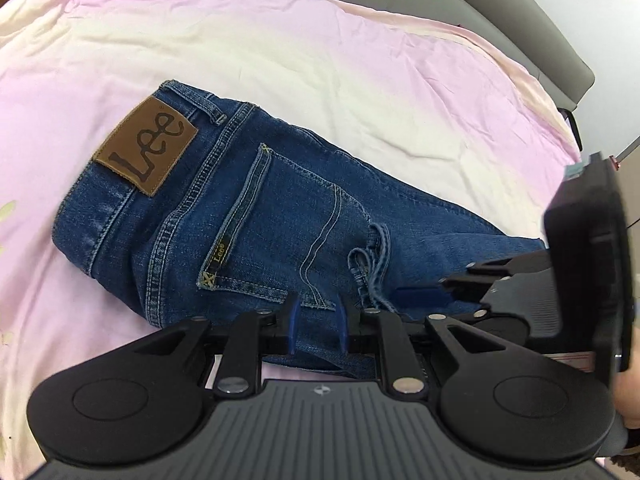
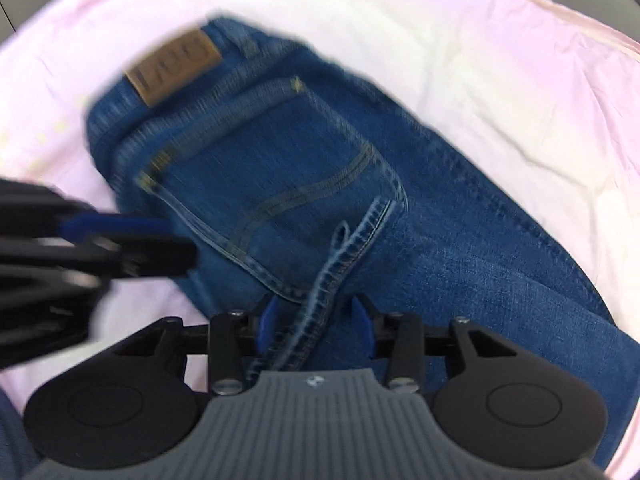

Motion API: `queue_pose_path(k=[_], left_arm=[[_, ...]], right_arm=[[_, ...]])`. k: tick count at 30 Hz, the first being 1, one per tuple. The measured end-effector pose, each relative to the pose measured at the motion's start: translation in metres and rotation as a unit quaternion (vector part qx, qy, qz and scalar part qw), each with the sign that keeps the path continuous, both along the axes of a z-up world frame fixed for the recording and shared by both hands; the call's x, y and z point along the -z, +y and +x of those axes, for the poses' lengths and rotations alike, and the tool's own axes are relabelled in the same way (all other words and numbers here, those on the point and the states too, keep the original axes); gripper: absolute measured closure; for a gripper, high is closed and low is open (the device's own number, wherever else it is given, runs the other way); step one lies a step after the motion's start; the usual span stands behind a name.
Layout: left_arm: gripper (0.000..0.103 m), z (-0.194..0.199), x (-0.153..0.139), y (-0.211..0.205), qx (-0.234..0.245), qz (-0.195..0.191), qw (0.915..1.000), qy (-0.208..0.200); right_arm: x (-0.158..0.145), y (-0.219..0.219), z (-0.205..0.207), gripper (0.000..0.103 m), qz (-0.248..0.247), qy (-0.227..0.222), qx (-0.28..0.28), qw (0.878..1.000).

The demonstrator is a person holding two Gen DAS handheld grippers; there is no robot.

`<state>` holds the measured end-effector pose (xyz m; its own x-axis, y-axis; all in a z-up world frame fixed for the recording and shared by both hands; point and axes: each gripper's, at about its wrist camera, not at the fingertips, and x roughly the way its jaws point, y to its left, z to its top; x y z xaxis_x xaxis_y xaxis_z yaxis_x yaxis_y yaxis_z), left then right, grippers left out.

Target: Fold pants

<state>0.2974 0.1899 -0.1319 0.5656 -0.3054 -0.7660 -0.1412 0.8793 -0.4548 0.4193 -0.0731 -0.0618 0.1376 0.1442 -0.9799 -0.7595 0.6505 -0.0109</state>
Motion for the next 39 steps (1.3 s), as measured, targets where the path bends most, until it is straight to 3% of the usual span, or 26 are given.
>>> queue_pose_path(k=[2, 4, 6, 9, 11, 13, 17, 20, 27, 30, 33, 39], left_arm=[[0.083, 0.002, 0.004, 0.002, 0.01, -0.026, 0.9996, 0.001], [0.083, 0.006, 0.01, 0.002, 0.017, -0.059, 0.9981, 0.005], [0.081, 0.011, 0.016, 0.002, 0.018, -0.094, 0.9954, 0.005], [0.071, 0.019, 0.027, 0.0, 0.02, -0.131, 0.9911, 0.01], [0.07, 0.023, 0.033, -0.004, 0.021, -0.155, 0.9876, 0.012], [0.06, 0.026, 0.041, -0.008, 0.022, -0.189, 0.9816, 0.019], [0.06, 0.026, 0.053, -0.015, -0.002, -0.182, 0.9826, 0.038], [0.059, 0.025, 0.058, -0.015, -0.004, -0.2, 0.9789, 0.044], [0.06, 0.031, 0.068, -0.017, -0.004, -0.219, 0.9738, 0.063], [0.061, 0.034, 0.069, -0.024, 0.011, -0.207, 0.9759, 0.069], [0.065, 0.034, 0.065, -0.03, 0.025, -0.176, 0.9821, 0.064], [0.056, 0.043, 0.078, -0.034, -0.001, -0.231, 0.9704, 0.07]], right_arm=[[0.008, -0.003, 0.003, 0.074, -0.005, 0.01, 0.003, 1.0], [0.01, -0.013, 0.009, 0.094, 0.004, 0.023, 0.012, 1.0], [0.009, -0.033, 0.019, 0.094, 0.037, 0.047, 0.041, 0.997], [-0.001, -0.063, 0.033, 0.095, 0.104, 0.093, 0.093, 0.986], [-0.01, -0.074, 0.034, 0.095, 0.13, 0.104, 0.095, 0.982], [-0.019, -0.086, 0.038, 0.095, 0.152, 0.114, 0.105, 0.976], [-0.019, -0.095, 0.039, 0.095, 0.15, 0.114, 0.113, 0.976], [-0.013, -0.094, 0.036, 0.095, 0.163, 0.132, 0.125, 0.97], [-0.006, -0.073, 0.02, 0.087, 0.115, 0.083, 0.058, 0.988], [-0.009, -0.073, 0.01, 0.095, 0.066, 0.051, 0.016, 0.996], [-0.014, -0.089, 0.019, 0.095, 0.089, 0.081, 0.058, 0.991], [-0.027, -0.127, 0.027, 0.094, 0.134, 0.137, 0.133, 0.973]])
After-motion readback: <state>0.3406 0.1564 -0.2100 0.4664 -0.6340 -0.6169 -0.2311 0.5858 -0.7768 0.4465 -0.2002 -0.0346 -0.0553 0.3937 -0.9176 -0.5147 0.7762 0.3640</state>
